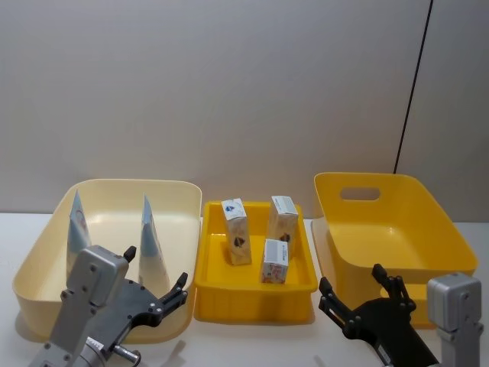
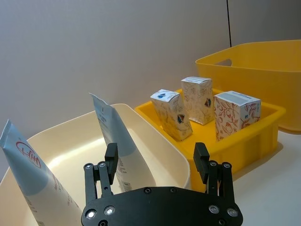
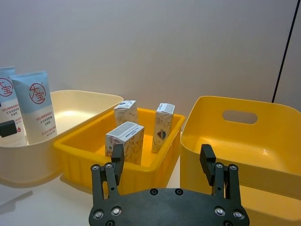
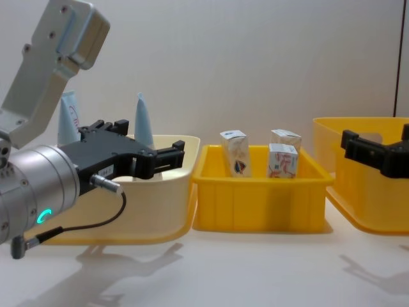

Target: Bimanual collaborative sorting of washing and personal care products

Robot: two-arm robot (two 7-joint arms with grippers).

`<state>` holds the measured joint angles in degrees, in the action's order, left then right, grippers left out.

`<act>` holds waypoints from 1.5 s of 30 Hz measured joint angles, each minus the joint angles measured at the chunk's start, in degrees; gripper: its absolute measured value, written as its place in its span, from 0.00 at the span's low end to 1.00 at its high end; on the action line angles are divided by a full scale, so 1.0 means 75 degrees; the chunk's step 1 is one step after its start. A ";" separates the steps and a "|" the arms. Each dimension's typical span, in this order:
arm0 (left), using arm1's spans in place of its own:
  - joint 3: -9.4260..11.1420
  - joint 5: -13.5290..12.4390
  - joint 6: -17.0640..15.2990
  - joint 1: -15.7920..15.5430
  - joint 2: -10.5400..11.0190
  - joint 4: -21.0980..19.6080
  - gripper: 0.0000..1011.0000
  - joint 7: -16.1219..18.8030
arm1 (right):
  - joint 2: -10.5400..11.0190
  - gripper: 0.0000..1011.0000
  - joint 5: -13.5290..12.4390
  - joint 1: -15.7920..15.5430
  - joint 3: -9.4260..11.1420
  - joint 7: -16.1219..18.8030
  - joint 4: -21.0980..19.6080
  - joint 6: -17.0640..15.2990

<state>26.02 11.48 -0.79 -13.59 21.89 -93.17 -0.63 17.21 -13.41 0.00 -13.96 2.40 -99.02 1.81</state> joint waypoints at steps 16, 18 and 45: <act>0.0000 0.0000 0.0000 0.0001 0.0000 0.0000 0.99 0.0000 | 0.0108 0.99 -0.0565 0.0028 0.0188 0.0337 -0.0651 -0.1165; 0.0000 0.0000 0.0000 0.0000 0.0000 0.0000 0.99 0.0000 | 0.0135 0.99 -0.0649 0.0048 0.0218 0.0378 -0.0787 -0.1393; 0.0000 0.0000 0.0000 0.0000 0.0000 0.0000 0.99 0.0000 | -0.0709 0.99 -0.0655 0.1310 -0.0255 -0.0584 -0.1083 -0.4166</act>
<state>26.02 11.48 -0.80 -13.59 21.90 -93.17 -0.63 11.90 -18.32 9.82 -15.87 -1.98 -107.14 -29.44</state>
